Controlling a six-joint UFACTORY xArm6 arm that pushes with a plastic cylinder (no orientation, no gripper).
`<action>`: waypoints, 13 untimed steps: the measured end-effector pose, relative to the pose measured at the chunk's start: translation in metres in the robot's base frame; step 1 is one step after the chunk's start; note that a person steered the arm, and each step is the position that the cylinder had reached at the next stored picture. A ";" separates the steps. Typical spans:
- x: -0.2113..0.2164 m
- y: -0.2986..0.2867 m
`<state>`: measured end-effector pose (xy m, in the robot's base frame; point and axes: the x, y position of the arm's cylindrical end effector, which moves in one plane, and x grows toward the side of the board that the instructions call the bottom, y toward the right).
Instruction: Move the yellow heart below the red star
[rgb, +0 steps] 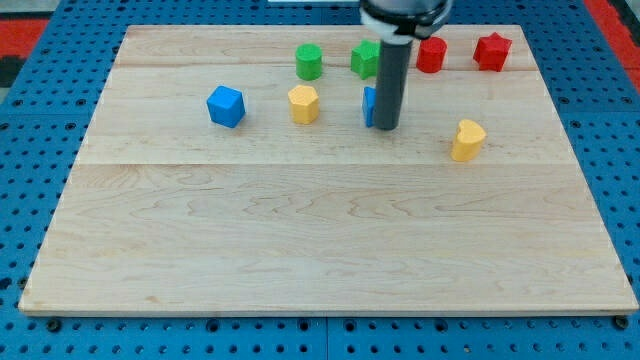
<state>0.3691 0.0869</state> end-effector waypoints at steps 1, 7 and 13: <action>0.010 0.003; 0.079 0.055; 0.015 0.121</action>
<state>0.3844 0.2080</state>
